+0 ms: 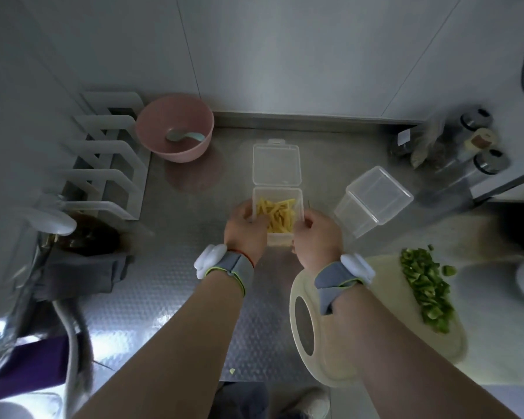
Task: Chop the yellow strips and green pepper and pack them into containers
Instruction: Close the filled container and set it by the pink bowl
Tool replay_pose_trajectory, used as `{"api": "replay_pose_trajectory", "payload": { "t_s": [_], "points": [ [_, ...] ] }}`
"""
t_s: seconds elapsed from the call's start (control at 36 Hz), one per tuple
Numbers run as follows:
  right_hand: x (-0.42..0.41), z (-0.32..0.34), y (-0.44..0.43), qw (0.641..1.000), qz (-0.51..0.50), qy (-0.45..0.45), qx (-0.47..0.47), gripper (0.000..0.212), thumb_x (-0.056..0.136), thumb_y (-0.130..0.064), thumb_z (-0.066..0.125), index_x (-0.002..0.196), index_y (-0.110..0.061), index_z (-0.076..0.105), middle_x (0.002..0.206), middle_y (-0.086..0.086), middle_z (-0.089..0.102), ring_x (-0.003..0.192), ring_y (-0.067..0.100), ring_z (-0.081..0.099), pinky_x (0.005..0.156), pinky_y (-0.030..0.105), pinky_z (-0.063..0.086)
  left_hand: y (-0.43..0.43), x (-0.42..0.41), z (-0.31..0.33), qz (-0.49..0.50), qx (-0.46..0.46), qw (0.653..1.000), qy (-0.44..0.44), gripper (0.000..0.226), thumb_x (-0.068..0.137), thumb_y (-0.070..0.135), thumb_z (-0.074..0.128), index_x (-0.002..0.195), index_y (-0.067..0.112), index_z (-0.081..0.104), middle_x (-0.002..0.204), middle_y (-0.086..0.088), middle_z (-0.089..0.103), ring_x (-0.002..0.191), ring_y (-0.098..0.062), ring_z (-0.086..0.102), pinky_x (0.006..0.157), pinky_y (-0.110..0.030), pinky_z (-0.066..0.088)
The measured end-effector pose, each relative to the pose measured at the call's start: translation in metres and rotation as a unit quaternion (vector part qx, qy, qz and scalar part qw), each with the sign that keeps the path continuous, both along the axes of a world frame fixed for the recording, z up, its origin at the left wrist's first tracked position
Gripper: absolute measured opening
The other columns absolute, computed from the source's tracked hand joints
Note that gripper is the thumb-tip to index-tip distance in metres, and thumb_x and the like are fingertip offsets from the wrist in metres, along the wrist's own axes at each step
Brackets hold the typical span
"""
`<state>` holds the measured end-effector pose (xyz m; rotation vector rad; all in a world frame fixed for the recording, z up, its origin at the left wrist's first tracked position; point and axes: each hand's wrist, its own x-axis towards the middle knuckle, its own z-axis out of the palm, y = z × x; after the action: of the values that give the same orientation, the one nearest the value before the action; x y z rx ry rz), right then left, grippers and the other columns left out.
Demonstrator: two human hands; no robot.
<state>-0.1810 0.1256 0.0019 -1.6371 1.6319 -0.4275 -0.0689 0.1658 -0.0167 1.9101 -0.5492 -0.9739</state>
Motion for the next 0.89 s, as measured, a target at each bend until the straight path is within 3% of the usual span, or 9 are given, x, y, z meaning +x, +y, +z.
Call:
{"api": "replay_pose_trajectory", "payload": {
  "t_s": [0.08, 0.14, 0.28, 0.42, 0.53, 0.64, 0.75, 0.81, 0.89],
  "points": [
    [-0.004, 0.005, -0.01, 0.999, 0.026, 0.024, 0.018, 0.017, 0.085, -0.019, 0.053, 0.091, -0.007, 0.063, 0.084, 0.008, 0.067, 0.085, 0.031, 0.061, 0.069, 0.031, 0.043, -0.002, 0.002, 0.002, -0.001, 0.009, 1.0, 0.006, 0.031, 0.09, 0.043, 0.045, 0.115, 0.035, 0.062, 0.106, 0.005, 0.069, 0.093, -0.024, 0.065, 0.079, -0.038, 0.054],
    [0.0, 0.011, -0.023, 0.999, 0.015, 0.001, 0.037, 0.034, 0.086, -0.027, 0.057, 0.115, -0.011, 0.059, 0.105, 0.007, 0.062, 0.101, 0.027, 0.057, 0.078, 0.027, 0.037, -0.005, 0.005, 0.003, -0.006, -0.003, 1.0, 0.006, 0.031, 0.094, 0.042, 0.042, 0.118, 0.037, 0.062, 0.11, 0.009, 0.067, 0.096, -0.016, 0.063, 0.08, -0.027, 0.05],
    [0.02, 0.02, -0.053, 0.966, -0.08, -0.192, 0.151, 0.045, 0.093, -0.036, 0.049, 0.129, -0.009, 0.054, 0.131, 0.009, 0.056, 0.119, 0.028, 0.053, 0.105, 0.032, 0.035, -0.007, 0.004, 0.007, -0.006, -0.019, 1.0, 0.012, 0.032, 0.095, 0.037, 0.042, 0.121, 0.039, 0.061, 0.114, 0.012, 0.065, 0.098, -0.012, 0.062, 0.088, -0.036, 0.052],
    [0.022, 0.024, -0.051, 0.853, -0.185, -0.41, 0.265, 0.032, 0.093, -0.046, 0.049, 0.098, -0.017, 0.061, 0.089, 0.002, 0.069, 0.067, 0.018, 0.065, 0.054, 0.023, 0.052, -0.001, 0.003, 0.001, -0.004, -0.042, 0.999, 0.016, 0.034, 0.099, 0.037, 0.04, 0.128, 0.032, 0.056, 0.12, 0.01, 0.063, 0.109, -0.012, 0.06, 0.099, -0.033, 0.046],
    [0.018, 0.018, -0.047, 0.867, -0.181, -0.411, 0.214, 0.044, 0.094, -0.051, 0.041, 0.104, -0.018, 0.068, 0.088, 0.0, 0.071, 0.084, 0.018, 0.062, 0.084, 0.032, 0.047, 0.0, 0.002, -0.002, -0.004, -0.032, 0.999, -0.006, 0.037, 0.102, 0.029, 0.035, 0.136, 0.025, 0.051, 0.131, 0.006, 0.057, 0.119, -0.014, 0.052, 0.095, -0.019, 0.036],
    [0.014, 0.016, -0.036, 0.871, -0.169, -0.402, 0.225, 0.049, 0.091, -0.055, 0.045, 0.075, -0.019, 0.073, 0.077, 0.002, 0.069, 0.069, 0.017, 0.069, 0.057, 0.03, 0.056, -0.003, -0.001, 0.001, 0.01, -0.005, 1.0, 0.015, 0.038, 0.102, 0.029, 0.035, 0.135, 0.016, 0.049, 0.134, -0.007, 0.054, 0.122, -0.026, 0.05, 0.09, -0.02, 0.036],
    [0.006, 0.012, -0.029, 0.92, -0.155, -0.329, 0.149, 0.038, 0.087, -0.034, 0.059, 0.113, -0.006, 0.06, 0.124, 0.02, 0.057, 0.117, 0.036, 0.054, 0.102, 0.052, 0.042, 0.002, 0.002, 0.003, 0.078, 0.005, 0.982, 0.173, 0.035, 0.094, 0.035, 0.041, 0.112, 0.019, 0.066, 0.122, -0.011, 0.064, 0.109, -0.031, 0.061, 0.091, -0.042, 0.051],
    [0.0, 0.007, -0.022, 0.936, -0.135, -0.288, 0.152, 0.052, 0.08, -0.041, 0.063, 0.123, -0.015, 0.051, 0.127, 0.008, 0.055, 0.12, 0.028, 0.052, 0.106, 0.048, 0.039, 0.007, 0.003, 0.004, 0.107, -0.015, 0.963, 0.248, 0.037, 0.093, 0.04, 0.043, 0.111, 0.021, 0.068, 0.117, -0.005, 0.068, 0.1, -0.025, 0.065, 0.078, -0.036, 0.055],
    [-0.01, 0.001, -0.011, 0.957, -0.073, -0.243, 0.139, 0.029, 0.084, -0.036, 0.065, 0.108, -0.02, 0.061, 0.109, 0.001, 0.064, 0.104, 0.02, 0.059, 0.094, 0.038, 0.046, 0.01, 0.001, 0.005, 0.086, -0.016, 0.964, 0.251, 0.042, 0.086, 0.055, 0.048, 0.106, 0.025, 0.07, 0.109, 0.0, 0.071, 0.097, -0.023, 0.068, 0.075, -0.032, 0.055]
  ]
}}
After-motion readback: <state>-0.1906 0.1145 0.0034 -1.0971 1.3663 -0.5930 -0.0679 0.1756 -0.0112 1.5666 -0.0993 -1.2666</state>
